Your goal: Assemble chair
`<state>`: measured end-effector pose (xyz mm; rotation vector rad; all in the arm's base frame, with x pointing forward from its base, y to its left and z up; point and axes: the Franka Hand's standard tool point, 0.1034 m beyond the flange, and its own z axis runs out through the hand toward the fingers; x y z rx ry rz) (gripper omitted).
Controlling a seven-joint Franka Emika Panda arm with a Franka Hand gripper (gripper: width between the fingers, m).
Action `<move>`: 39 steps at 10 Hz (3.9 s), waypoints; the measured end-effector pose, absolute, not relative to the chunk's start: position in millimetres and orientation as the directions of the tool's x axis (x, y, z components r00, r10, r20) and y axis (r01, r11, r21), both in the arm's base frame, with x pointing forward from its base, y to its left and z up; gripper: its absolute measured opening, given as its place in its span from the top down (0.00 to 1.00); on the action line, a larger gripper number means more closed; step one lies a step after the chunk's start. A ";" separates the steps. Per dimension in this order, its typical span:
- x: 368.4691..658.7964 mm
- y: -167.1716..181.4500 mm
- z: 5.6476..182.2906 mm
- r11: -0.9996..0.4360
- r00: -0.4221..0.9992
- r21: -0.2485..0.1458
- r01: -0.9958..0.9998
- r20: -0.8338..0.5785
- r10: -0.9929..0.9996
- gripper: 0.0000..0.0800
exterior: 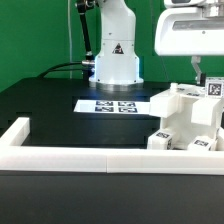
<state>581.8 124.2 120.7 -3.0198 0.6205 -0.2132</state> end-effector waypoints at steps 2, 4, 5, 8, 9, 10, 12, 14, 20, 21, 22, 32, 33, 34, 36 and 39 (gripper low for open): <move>581.9 123.7 120.7 -0.842 0.835 -0.097 -0.530 0.110 -0.539 0.64; 581.7 123.7 120.4 -0.753 0.749 -0.118 -0.647 0.089 -0.657 0.64; 581.6 123.7 120.2 -0.702 0.698 -0.126 -0.701 0.078 -0.712 0.64; 581.1 126.1 120.3 -0.510 0.510 -0.142 -0.848 0.043 -0.859 0.64; 581.1 125.8 120.4 -0.430 0.430 -0.145 -0.891 0.030 -0.902 0.64; 581.1 125.6 120.3 -0.376 0.377 -0.147 -0.915 0.021 -0.926 0.64; 581.0 125.6 120.3 -0.276 0.278 -0.148 -0.950 0.004 -0.961 0.64; 581.0 125.4 120.2 -0.300 0.303 -0.148 -0.942 0.008 -0.953 0.64; 582.3 129.3 122.1 -0.660 0.657 -0.129 -0.740 0.069 -0.751 0.19; 582.8 128.4 122.1 -0.757 0.752 -0.120 -0.643 0.089 -0.653 0.19; 582.8 126.9 121.8 -0.825 0.820 -0.109 -0.554 0.103 -0.564 0.19; 580.9 129.2 120.9 -0.999 0.989 -0.033 -0.032 0.141 -0.036 0.52; 581.1 128.6 120.9 -0.999 0.989 -0.033 -0.033 0.141 -0.037 0.52; 581.1 128.5 120.9 -0.999 0.989 -0.035 -0.041 0.141 -0.046 0.64; 581.1 128.3 120.8 -0.996 0.987 -0.040 -0.076 0.139 -0.081 0.64; 581.1 126.5 120.4 -0.939 0.931 -0.077 -0.336 0.122 -0.344 0.64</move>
Offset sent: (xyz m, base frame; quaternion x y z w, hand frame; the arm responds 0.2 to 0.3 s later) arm -0.0023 -0.0037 -0.0092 0.0003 -0.0063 0.2204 0.9754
